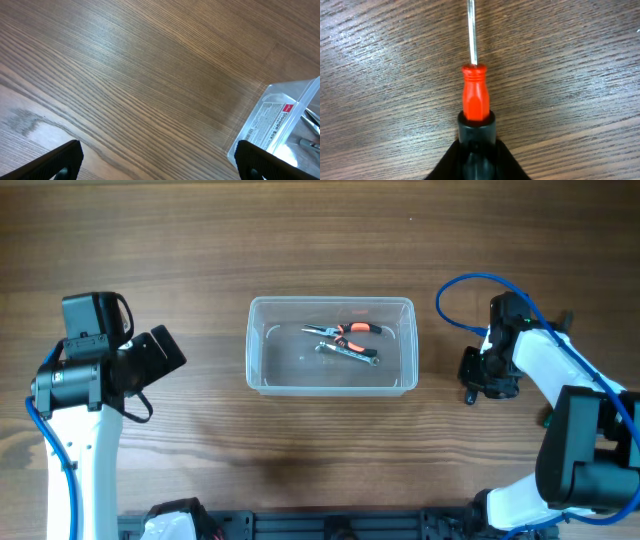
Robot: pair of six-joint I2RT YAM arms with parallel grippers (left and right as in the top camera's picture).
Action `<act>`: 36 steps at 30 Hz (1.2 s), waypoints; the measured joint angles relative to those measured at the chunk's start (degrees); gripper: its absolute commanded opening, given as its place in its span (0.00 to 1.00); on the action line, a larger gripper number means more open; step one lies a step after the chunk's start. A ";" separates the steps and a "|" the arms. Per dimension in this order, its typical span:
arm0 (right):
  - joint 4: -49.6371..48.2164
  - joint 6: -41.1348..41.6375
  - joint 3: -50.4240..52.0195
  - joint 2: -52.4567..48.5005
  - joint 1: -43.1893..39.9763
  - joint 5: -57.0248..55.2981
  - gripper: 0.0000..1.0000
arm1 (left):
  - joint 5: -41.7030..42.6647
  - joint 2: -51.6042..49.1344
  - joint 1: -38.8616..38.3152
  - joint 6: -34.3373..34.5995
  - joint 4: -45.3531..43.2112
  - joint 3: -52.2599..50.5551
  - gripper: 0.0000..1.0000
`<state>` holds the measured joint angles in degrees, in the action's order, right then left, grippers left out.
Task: Pack container
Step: 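Move the right gripper to the red-handled screwdriver and grasp it, then carry the red screwdriver with the right gripper into the container and release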
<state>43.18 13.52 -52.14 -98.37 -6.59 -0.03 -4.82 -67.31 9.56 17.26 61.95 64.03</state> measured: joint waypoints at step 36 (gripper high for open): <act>14.75 -46.31 -36.06 6.29 38.14 7.96 0.04 | 0.00 0.00 0.00 0.00 0.02 0.00 1.00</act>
<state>57.93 -32.80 -88.20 -92.07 31.55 7.92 -4.82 -67.31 9.56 17.26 61.98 64.03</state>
